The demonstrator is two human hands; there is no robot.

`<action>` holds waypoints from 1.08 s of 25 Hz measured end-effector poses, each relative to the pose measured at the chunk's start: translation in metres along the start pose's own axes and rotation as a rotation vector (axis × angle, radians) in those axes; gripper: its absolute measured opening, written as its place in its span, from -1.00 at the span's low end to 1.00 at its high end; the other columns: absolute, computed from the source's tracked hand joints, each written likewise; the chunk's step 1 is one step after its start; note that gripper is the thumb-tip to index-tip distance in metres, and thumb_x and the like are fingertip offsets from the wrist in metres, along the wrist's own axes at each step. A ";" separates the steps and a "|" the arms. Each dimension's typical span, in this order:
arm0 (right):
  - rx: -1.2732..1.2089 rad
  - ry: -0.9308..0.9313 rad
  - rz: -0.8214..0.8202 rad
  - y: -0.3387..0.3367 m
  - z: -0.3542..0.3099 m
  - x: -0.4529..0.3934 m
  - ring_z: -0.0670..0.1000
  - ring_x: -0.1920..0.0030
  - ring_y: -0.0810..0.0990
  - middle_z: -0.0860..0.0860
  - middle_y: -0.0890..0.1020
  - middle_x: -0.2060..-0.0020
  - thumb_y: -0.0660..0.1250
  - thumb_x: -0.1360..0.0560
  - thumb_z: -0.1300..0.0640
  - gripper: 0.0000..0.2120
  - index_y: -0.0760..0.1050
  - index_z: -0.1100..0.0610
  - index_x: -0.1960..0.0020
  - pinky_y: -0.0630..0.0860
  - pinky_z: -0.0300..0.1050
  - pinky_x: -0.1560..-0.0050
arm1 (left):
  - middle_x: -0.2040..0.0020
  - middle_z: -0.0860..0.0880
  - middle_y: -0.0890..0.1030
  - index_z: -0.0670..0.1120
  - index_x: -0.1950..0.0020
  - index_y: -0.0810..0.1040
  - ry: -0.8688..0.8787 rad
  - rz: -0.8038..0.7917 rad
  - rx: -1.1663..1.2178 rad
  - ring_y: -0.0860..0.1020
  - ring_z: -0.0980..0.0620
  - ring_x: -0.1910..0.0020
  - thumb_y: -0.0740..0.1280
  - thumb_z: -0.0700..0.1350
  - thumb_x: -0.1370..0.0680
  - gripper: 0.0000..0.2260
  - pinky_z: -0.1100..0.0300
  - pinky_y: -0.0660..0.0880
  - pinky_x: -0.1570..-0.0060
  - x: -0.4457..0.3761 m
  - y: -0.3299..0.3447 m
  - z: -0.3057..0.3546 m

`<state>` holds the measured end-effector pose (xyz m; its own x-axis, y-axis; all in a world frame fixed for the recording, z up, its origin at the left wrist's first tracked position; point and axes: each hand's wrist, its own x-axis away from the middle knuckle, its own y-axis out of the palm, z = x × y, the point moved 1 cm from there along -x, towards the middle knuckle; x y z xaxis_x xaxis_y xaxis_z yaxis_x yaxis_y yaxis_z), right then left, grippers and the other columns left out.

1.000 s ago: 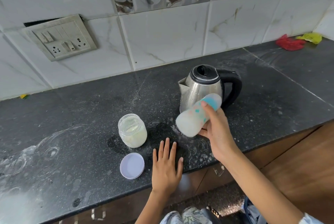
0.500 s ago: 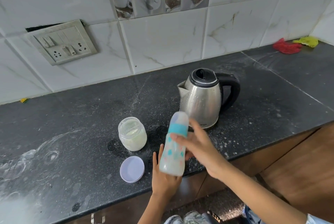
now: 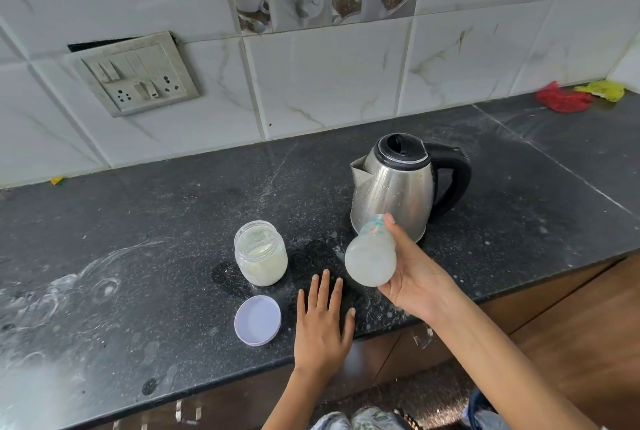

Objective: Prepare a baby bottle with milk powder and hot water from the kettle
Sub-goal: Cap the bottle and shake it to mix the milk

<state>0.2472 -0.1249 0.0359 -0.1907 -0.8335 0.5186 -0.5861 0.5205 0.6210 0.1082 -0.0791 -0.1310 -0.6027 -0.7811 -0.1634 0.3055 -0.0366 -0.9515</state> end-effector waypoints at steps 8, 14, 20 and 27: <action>0.071 -0.109 0.107 0.007 0.005 0.008 0.02 0.19 0.61 0.05 0.59 0.17 0.39 -0.46 -0.03 -0.81 0.53 0.05 0.01 0.56 -0.08 0.14 | -0.52 -0.10 0.26 -0.05 -0.45 0.35 -0.014 -0.007 0.005 0.22 -0.12 -0.50 0.06 0.13 -0.60 -0.51 -0.14 0.24 -0.40 0.000 -0.001 -0.001; 0.043 -0.041 -0.120 0.006 0.003 0.020 0.19 -0.04 0.63 0.20 0.66 0.11 0.28 -0.39 0.22 -0.73 0.48 0.23 -0.08 0.57 0.12 -0.09 | -0.46 -0.13 0.36 -0.09 -0.44 0.36 0.019 -0.024 0.023 0.31 -0.17 -0.45 0.11 0.09 -0.55 -0.50 -0.17 0.33 -0.34 0.000 -0.001 -0.004; 0.207 -0.055 -0.166 0.001 0.013 0.020 0.09 -0.06 0.68 0.21 0.65 -0.17 0.32 -0.49 0.12 -0.60 0.48 0.21 -0.31 0.67 -0.03 0.08 | -0.47 -0.11 0.35 -0.09 -0.46 0.36 0.031 -0.016 0.070 0.28 -0.16 -0.47 0.13 0.09 -0.59 -0.52 -0.19 0.22 -0.39 0.000 0.001 -0.004; 0.161 -0.067 -0.048 0.003 -0.002 0.012 0.18 0.05 0.72 0.17 0.68 -0.03 0.19 -0.60 0.03 -0.70 0.46 0.13 -0.27 0.58 0.17 -0.01 | -0.51 -0.11 0.29 -0.06 -0.44 0.37 -0.004 -0.009 0.016 0.24 -0.13 -0.49 0.09 0.12 -0.59 -0.53 -0.17 0.28 -0.39 0.000 -0.001 -0.001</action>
<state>0.2445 -0.1332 0.0455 -0.2081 -0.8702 0.4466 -0.7134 0.4474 0.5393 0.1073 -0.0783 -0.1302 -0.6026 -0.7831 -0.1536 0.3114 -0.0535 -0.9488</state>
